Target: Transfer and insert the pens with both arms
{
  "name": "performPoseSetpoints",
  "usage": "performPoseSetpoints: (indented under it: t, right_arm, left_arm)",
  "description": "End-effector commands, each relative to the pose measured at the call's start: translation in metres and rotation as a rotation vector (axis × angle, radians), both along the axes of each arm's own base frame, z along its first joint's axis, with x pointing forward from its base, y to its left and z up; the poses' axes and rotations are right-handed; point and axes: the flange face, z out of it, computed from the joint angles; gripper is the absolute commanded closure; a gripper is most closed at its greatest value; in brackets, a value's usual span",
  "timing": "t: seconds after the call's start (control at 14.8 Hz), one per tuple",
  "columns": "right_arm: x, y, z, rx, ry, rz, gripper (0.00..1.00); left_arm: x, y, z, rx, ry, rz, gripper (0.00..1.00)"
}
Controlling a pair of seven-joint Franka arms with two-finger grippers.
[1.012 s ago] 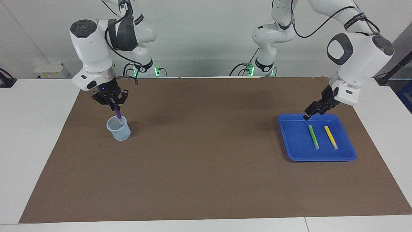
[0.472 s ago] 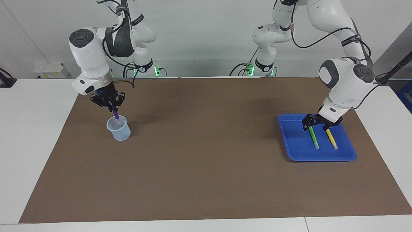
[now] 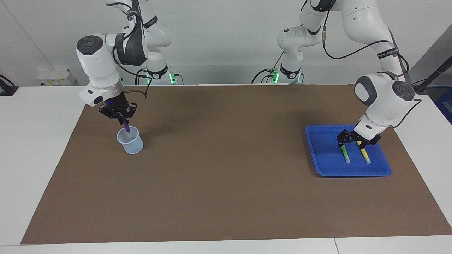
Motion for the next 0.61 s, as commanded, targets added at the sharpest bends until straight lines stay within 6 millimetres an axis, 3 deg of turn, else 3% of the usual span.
performPoseSetpoints:
  t: [0.0,0.07,0.2,0.27,0.4,0.54]
  right_arm:
    - [0.002,-0.004,-0.013,-0.012,-0.012,-0.022,1.0]
    - [0.004,-0.003,-0.015,-0.009,-0.018,-0.049,0.92]
    - [0.005,-0.002,-0.014,-0.01,-0.021,-0.05,0.49]
    - [0.005,-0.002,-0.014,-0.01,-0.023,-0.048,0.36]
    - [0.006,0.0,-0.014,-0.009,-0.021,-0.045,0.22]
    - [0.007,0.001,-0.014,-0.01,-0.021,-0.041,0.22]
  left_arm:
    - [-0.004,0.004,-0.012,0.016,-0.02,-0.015,0.0]
    - [-0.006,0.003,-0.015,0.016,-0.022,-0.015,0.02]
    - [-0.007,0.003,-0.018,0.016,-0.019,-0.015,0.09]
    - [-0.008,0.003,-0.018,0.015,-0.017,-0.015,0.12]
    - [-0.011,0.004,-0.023,0.014,-0.01,-0.013,0.19]
    - [-0.013,0.007,-0.026,0.014,-0.004,-0.008,0.28]
